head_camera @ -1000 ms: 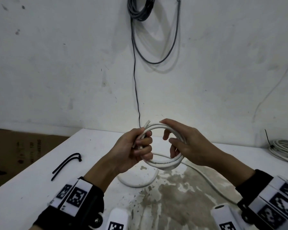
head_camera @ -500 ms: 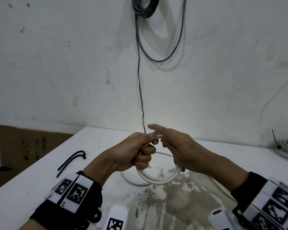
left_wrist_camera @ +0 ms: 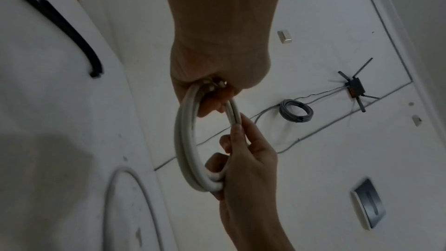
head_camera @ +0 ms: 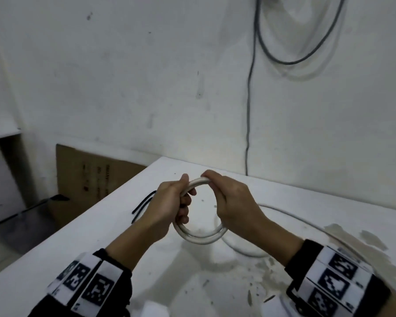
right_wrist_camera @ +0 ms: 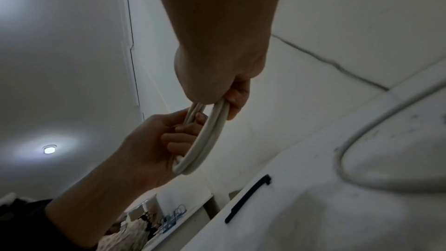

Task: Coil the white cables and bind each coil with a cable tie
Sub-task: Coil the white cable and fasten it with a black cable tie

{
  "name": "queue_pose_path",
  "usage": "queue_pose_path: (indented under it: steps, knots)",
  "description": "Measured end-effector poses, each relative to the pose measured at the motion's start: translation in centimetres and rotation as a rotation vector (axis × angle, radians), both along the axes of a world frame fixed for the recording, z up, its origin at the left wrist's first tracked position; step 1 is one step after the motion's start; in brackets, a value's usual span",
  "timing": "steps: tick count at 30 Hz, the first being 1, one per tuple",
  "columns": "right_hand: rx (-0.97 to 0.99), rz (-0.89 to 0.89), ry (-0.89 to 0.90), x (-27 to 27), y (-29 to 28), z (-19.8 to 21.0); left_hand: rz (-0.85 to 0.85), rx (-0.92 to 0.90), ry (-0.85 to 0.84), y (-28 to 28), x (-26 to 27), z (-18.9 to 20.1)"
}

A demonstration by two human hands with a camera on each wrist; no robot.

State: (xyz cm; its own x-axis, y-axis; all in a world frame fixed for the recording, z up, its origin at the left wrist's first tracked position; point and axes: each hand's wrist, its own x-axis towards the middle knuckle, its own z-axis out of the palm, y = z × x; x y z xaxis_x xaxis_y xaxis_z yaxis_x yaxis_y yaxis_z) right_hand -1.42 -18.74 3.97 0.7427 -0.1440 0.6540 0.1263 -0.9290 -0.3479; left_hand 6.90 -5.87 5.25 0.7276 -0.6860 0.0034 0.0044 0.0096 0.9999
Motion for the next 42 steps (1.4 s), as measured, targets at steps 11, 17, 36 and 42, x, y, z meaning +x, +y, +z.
queue_pose_path:
  steps: [11, 17, 36, 42]
  knots:
    - [0.694, 0.166, 0.681, 11.0, 0.6, -0.6, 0.085, 0.184, 0.123, 6.1, 8.9, -4.7]
    - [0.045, -0.060, 0.837, 18.6, -1.2, -3.7, 0.028, 0.272, 0.045, 6.1, 10.4, -4.8]
    - [0.340, -0.241, 0.169, 14.3, -3.4, -0.2, -0.069, 0.267, -0.239, 3.3, 7.4, -3.3]
    - [0.091, -0.119, 0.534, 7.1, -2.5, 4.3, -0.096, 0.265, -0.535, 0.6, 4.2, -1.3]
